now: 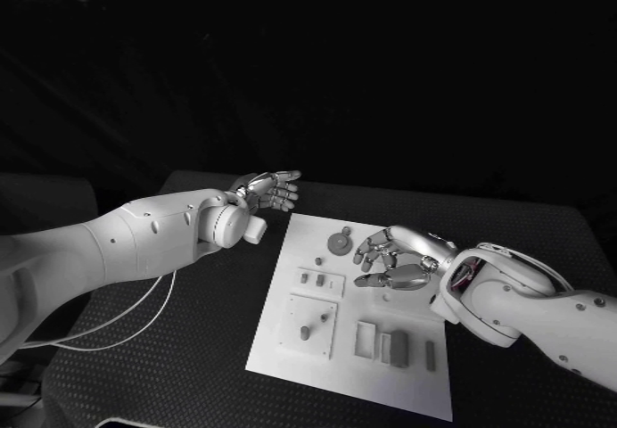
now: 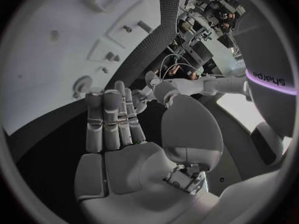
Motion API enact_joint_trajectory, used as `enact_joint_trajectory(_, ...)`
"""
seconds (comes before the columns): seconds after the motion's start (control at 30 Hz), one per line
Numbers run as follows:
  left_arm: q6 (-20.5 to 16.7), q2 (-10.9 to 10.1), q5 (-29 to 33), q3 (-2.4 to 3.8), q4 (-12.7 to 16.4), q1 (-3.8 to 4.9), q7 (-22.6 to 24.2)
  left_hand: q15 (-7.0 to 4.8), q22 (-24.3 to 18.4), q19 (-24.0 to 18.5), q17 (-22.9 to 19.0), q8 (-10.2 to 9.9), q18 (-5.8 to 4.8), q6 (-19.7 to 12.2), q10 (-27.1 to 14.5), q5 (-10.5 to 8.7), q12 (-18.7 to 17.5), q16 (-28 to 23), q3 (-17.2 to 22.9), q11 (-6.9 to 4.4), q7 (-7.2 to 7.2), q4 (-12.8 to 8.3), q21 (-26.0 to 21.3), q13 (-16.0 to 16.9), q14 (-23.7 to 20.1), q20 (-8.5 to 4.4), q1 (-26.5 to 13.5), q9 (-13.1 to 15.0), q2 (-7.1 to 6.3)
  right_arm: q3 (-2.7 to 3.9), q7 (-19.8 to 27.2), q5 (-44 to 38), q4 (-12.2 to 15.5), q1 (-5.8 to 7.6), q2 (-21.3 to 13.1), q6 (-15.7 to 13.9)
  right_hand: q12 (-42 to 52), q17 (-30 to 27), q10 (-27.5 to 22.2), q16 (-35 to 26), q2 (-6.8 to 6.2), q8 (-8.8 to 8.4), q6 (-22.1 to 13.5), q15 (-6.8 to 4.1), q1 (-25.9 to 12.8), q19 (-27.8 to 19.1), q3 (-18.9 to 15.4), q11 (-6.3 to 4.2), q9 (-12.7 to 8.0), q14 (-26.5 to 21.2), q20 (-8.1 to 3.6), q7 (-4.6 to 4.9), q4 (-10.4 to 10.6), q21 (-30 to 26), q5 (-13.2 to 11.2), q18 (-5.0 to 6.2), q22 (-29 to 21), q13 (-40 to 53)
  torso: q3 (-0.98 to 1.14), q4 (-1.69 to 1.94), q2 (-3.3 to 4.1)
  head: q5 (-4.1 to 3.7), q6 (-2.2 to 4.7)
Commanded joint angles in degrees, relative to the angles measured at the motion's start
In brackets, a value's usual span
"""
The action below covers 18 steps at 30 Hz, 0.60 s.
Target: Assemble the parts on the task board
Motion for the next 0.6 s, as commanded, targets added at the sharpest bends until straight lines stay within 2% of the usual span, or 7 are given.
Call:
enact_joint_trajectory(0.03, 0.91, -0.15, 0.24, 0.05, 0.19, 0.05, 0.5, -0.04, 0.08, -0.22, 0.12, 0.31, 0.71, -0.26, -0.21, -0.17, 0.16, -0.24, 0.25, -0.05, 0.18, 0.12, -0.26, -0.07, 0.04, 0.09, -0.59, -0.06, 0.18, -0.05, -6.6, 10.42, -1.0, 0.22, -1.13, 9.21, 6.35, -0.68, 8.89, -0.91, 0.92, 0.58, 0.78, -2.08, -3.6, -0.14, -1.16, -2.12, 0.56, -0.52, 0.25, -1.22, 2.55, -0.44, -0.26, 5.48, 0.11, 4.23, 0.08, -0.54, -0.09, -2.14, 1.69)
enact_joint_trajectory(0.1, 0.85, -0.25, 0.24, 0.05, 0.23, 0.04, 0.61, -0.04, 0.09, -0.22, 0.14, 0.33, 0.71, -0.24, -0.19, -0.17, 0.17, -0.25, 0.26, -0.07, 0.2, 0.12, -0.27, -0.07, 0.03, 0.09, -0.59, -0.07, 0.21, -0.16, -8.62, 13.41, -1.15, 0.21, -2.23, 11.99, 19.18, 0.13, 4.95, 0.18, 0.22, 1.35, 1.35, -2.99, -2.94, 1.24, -1.24, -3.33, 2.1, 0.92, -0.59, -1.93, 2.77, -0.02, -0.52, 5.48, 0.02, 14.48, 0.09, -0.67, -0.12, -2.82, 1.84)
enact_joint_trajectory(0.2, 0.77, -0.33, 0.24, 0.04, 0.13, 0.01, 0.65, -0.04, 0.1, -0.23, 0.15, 0.34, 0.71, -0.23, -0.18, -0.17, 0.18, -0.26, 0.26, -0.09, 0.2, 0.11, -0.27, -0.07, 0.02, 0.09, -0.59, -0.07, 0.22, -0.47, -11.14, 15.46, -1.09, 0.2, -3.43, 15.05, 31.35, 2.83, -2.26, 2.72, 0.52, 1.13, 0.56, -2.49, -3.92, 0.91, -1.42, -3.39, 3.31, 0.6, -0.89, -2.12, 3.97, 0.53, -0.56, 5.48, 0.64, 24.94, 0.26, -0.85, -0.18, -3.64, 1.91)
enact_joint_trajectory(0.3, 0.85, -0.28, 0.24, 0.04, 0.1, -0.06, 0.63, -0.04, 0.11, -0.23, 0.17, 0.36, 0.7, -0.22, -0.17, -0.17, 0.19, -0.27, 0.27, -0.12, 0.2, 0.11, -0.28, -0.07, 0.02, 0.09, -0.59, -0.07, 0.25, -0.7, -14.29, 15.97, -0.73, 0.17, -4.62, 17.6, 41.94, 7.67, -6.22, 7.04, 0.22, 0.98, 0.24, -2.94, -4.54, 1.03, -1.38, -3.45, 4.56, -0.26, -1.56, -1.98, 5.18, 2.34, -0.49, 5.48, 1.31, 33.59, 0.4, -0.9, -0.23, -4.51, 1.72)
enact_joint_trajectory(0.33, 0.86, -0.3, 0.24, 0.04, 0.13, -0.07, 0.61, -0.04, 0.12, -0.24, 0.18, 0.36, 0.7, -0.22, -0.16, -0.16, 0.19, -0.27, 0.27, -0.13, 0.2, 0.11, -0.28, -0.07, 0.02, 0.09, -0.6, -0.07, 0.27, -0.72, -16.21, 16.54, -0.49, 0.17, -5.08, 18.88, 42.92, 8.28, -6.3, 7.49, 0.26, 1.0, 0.31, -2.98, -5.88, 1.21, -1.76, -3.25, 4.74, -0.29, -1.54, -1.93, 6.22, 2.67, -0.13, 5.48, 1.32, 34.34, 0.41, -0.89, -0.25, -4.88, 1.75)
enact_joint_trajectory(0.4, 0.91, -0.32, 0.24, 0.03, 0.14, -0.15, 0.59, -0.04, 0.13, -0.24, 0.2, 0.38, 0.7, -0.21, -0.15, -0.16, 0.2, -0.27, 0.28, -0.15, 0.2, 0.13, -0.28, -0.07, 0.01, 0.09, -0.62, -0.07, 0.32, -0.89, -18.43, 17.2, 0.05, 0.16, -6.04, 20.03, 45.62, 10.14, -5.9, 9.04, 2.28, 0.9, 0.28, -3.11, -7.39, 1.91, -1.8, -3.37, 5.18, 0.2, -2.0, -2.09, 7.94, 3.52, 0.0, 5.48, 1.28, 36.29, 0.5, -0.95, -0.26, -5.36, 1.65)
enact_joint_trajectory(0.6, 0.97, -0.33, 0.24, 0.03, 0.12, -0.22, 0.56, -0.04, 0.14, -0.24, 0.22, 0.38, 0.69, -0.21, -0.15, -0.16, 0.2, -0.28, 0.27, -0.16, 0.2, 0.13, -0.29, -0.07, 0.01, 0.09, -0.63, -0.08, 0.34, -1.16, -23.26, 19.68, 2.16, 0.17, -8.85, 24.19, 47.32, 11.72, -6.0, 9.4, 2.79, 0.8, 0.38, -3.21, -7.68, 2.21, -1.43, -3.49, 5.78, 0.22, -2.66, -2.17, 8.66, 4.28, 0.01, 5.48, 1.2, 37.76, 0.34, -1.02, -0.28, -6.32, 0.83)
